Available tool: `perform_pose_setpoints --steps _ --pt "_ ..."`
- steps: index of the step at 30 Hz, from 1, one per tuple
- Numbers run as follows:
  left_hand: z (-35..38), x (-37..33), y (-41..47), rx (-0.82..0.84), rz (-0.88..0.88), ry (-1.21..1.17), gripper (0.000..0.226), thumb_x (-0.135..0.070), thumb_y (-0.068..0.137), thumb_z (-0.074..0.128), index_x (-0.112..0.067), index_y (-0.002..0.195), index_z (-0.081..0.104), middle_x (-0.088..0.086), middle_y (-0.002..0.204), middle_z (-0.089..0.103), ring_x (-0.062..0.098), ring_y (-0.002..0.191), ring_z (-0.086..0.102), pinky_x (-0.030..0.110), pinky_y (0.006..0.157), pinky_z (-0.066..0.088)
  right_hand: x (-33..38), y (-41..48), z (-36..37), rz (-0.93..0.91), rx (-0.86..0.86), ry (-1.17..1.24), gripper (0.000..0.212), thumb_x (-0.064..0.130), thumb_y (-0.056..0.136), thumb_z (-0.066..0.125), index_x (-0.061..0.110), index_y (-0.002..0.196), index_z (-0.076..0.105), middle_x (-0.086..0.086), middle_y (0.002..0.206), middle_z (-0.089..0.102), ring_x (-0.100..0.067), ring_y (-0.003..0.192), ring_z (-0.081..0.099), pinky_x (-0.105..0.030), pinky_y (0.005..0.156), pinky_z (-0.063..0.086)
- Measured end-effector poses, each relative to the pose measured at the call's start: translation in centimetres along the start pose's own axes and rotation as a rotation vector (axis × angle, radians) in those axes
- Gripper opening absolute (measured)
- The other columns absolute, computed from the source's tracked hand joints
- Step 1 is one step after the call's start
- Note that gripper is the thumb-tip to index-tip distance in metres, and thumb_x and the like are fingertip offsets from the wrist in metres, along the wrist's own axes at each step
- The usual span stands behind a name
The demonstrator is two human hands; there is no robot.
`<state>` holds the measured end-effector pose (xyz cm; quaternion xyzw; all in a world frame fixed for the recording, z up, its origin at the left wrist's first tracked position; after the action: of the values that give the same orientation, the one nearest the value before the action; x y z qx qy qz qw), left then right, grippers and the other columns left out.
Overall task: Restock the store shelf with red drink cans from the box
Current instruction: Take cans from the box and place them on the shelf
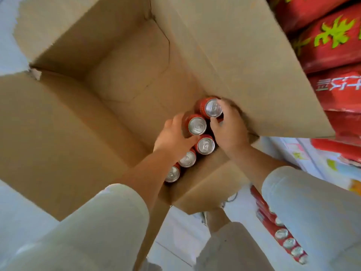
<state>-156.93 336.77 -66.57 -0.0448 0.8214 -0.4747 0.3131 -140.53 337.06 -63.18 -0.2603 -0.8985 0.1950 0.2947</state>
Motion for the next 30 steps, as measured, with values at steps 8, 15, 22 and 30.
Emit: perform_pose_setpoints --steps 8,15,22,30 --pt "3.7 -1.3 3.5 -0.089 0.008 -0.086 0.079 -0.045 0.079 0.075 -0.030 0.145 0.034 -0.001 0.143 0.044 0.024 0.120 0.055 0.034 0.090 0.046 -2.2 -0.2 1.6 -0.028 -0.082 0.100 0.054 0.014 0.087 0.064 0.015 0.138 0.048 -0.005 0.138 0.052 -0.015 0.128 0.045 -0.006 0.102 0.023" --pt "-1.6 3.5 1.8 -0.213 -0.165 -0.169 0.074 -0.039 0.074 0.079 -0.028 0.139 0.044 0.001 0.124 0.061 0.022 0.112 0.060 0.038 0.097 0.049 -1.0 0.0 2.7 0.024 -0.078 -0.035 0.073 0.029 0.084 0.072 0.024 0.147 0.035 -0.010 0.135 0.042 -0.022 0.123 0.048 -0.028 0.103 0.040" --pt "-5.3 6.4 0.5 -0.273 -0.229 -0.194 0.077 -0.036 0.073 0.082 -0.029 0.139 0.045 0.000 0.127 0.058 0.021 0.112 0.058 0.038 0.098 0.049 -0.6 1.1 4.8 0.181 -0.134 -0.300 0.080 0.032 0.080 0.076 0.031 0.147 0.032 -0.014 0.135 0.033 -0.037 0.104 0.053 -0.046 0.100 0.043" --pt "-6.8 2.3 -4.2 -0.204 -0.152 -0.200 0.072 -0.038 0.073 0.081 -0.034 0.135 0.045 -0.004 0.119 0.059 0.018 0.105 0.060 0.038 0.095 0.052 1.5 -1.0 0.2 0.089 -0.168 0.065 0.062 0.033 0.070 0.080 0.027 0.126 0.055 0.001 0.118 0.059 -0.019 0.110 0.057 -0.033 0.093 0.044"
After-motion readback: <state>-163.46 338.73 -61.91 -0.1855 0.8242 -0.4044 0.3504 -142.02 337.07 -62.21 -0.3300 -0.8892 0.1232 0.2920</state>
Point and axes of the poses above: each hand's wrist, its own y-axis towards the middle knuckle, its own z-axis out of the palm, x = y × z, the point moved 6 cm from there along y, towards the middle knuckle
